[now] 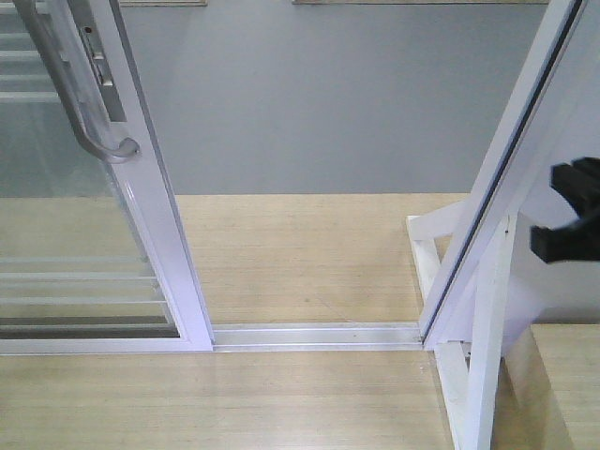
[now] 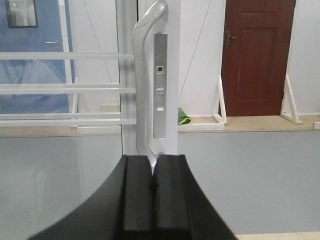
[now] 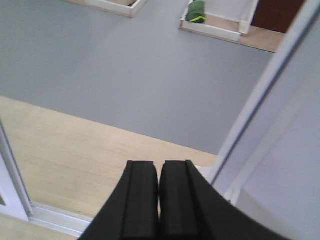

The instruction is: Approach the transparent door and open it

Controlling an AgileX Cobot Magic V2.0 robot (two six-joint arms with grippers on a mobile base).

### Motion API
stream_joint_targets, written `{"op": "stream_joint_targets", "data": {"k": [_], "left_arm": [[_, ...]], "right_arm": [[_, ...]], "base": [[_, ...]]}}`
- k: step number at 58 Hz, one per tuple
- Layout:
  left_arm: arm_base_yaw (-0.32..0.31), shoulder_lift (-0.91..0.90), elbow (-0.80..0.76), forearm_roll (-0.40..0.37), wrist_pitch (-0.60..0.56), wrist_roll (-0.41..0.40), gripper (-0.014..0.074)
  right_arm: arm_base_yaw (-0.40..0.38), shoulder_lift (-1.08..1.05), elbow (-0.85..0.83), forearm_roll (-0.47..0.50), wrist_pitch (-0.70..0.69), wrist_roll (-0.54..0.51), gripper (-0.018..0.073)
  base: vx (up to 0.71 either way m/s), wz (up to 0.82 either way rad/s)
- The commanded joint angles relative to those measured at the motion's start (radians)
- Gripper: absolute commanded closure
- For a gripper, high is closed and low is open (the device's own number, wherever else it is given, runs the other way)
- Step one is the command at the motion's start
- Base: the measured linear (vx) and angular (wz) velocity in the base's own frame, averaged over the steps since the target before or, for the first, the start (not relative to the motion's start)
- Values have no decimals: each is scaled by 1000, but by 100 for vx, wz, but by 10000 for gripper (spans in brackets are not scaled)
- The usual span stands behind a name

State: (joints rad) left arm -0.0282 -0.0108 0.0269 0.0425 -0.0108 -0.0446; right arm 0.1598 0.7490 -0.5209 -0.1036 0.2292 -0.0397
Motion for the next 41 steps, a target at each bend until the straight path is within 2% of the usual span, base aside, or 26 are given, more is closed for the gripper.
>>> {"op": "stream_joint_targets", "data": {"k": [1, 18, 34, 41], "left_arm": [[-5, -13, 31, -9, -77, -9, 602], [-5, -13, 31, -9, -77, -9, 602], [-5, -13, 31, -9, -77, -9, 602], [-5, -13, 31, -9, -77, -9, 602]], "right_arm": [[-68, -142, 74, -3, -92, 15, 573], [-207, -544, 363, -2, -138, 40, 569], [-217, -773, 546, 4, -148, 67, 567], [-217, -773, 564, 24, -146, 67, 567]], "base": [[0, 0], [0, 0], [0, 0], [0, 0]]}}
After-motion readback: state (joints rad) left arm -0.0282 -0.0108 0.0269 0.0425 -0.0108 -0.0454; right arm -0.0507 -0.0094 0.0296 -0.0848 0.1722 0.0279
